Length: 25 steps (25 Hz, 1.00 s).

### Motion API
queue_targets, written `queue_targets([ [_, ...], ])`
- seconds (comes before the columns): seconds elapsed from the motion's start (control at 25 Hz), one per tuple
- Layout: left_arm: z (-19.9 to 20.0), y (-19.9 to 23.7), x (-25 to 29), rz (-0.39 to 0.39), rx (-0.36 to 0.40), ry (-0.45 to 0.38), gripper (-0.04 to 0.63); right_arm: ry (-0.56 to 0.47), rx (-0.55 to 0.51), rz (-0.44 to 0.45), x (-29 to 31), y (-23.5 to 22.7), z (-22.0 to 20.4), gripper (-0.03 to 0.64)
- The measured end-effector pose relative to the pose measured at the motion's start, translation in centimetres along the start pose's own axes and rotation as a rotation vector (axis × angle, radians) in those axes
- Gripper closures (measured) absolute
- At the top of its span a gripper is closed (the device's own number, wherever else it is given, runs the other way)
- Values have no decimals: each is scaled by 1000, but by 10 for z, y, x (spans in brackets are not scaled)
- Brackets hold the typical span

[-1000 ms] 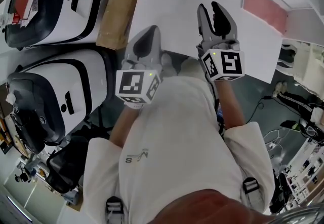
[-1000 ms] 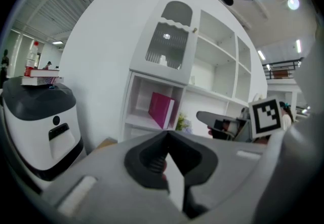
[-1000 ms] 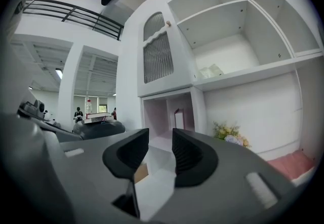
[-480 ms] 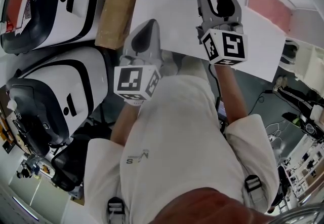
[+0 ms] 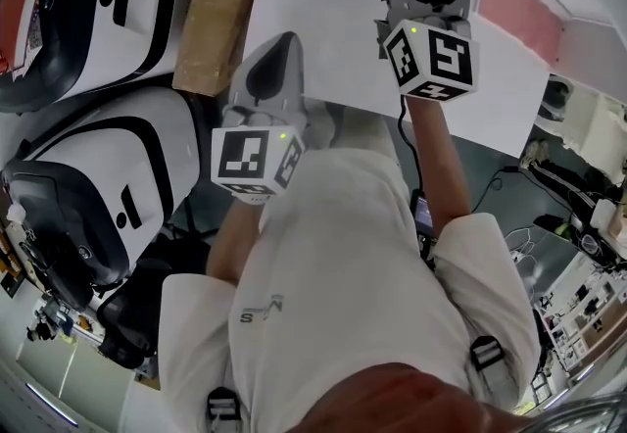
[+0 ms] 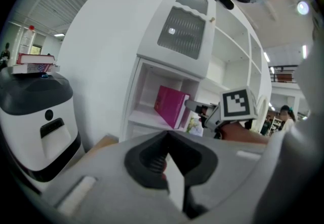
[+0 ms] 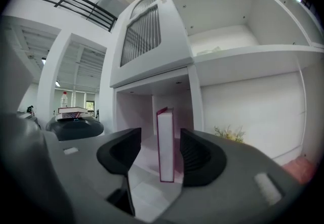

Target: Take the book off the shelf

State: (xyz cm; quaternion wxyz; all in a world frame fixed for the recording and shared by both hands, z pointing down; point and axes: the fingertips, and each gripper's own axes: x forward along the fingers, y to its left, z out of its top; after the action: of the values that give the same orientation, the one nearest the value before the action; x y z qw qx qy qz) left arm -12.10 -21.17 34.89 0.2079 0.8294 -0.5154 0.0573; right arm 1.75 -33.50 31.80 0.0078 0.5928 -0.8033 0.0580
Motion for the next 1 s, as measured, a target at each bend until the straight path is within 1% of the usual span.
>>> queue_targets([
  [0.16,-2,4,5,7,-5,2,595,10,-11,-6,16,-3,-4,373],
  [0.28,-4,6,6,9,-9,4,595,14,-1,-27,28,-5,-6,362],
  [0.68,-15,11,-1,32,-11,26,595,57,17,-71,68,-12,-17,368],
  [0.72,-15,11,-1,34,-12,26,595,61,14,-78,70,-13,-17,379],
  [0.8,-15,11,-3,35,-12,24,595,67,9,-104,72,-18,-17,472],
  [1.0,-15,10,-9,40,-10,18,595,68,15,-119,67,-22,-14,477],
])
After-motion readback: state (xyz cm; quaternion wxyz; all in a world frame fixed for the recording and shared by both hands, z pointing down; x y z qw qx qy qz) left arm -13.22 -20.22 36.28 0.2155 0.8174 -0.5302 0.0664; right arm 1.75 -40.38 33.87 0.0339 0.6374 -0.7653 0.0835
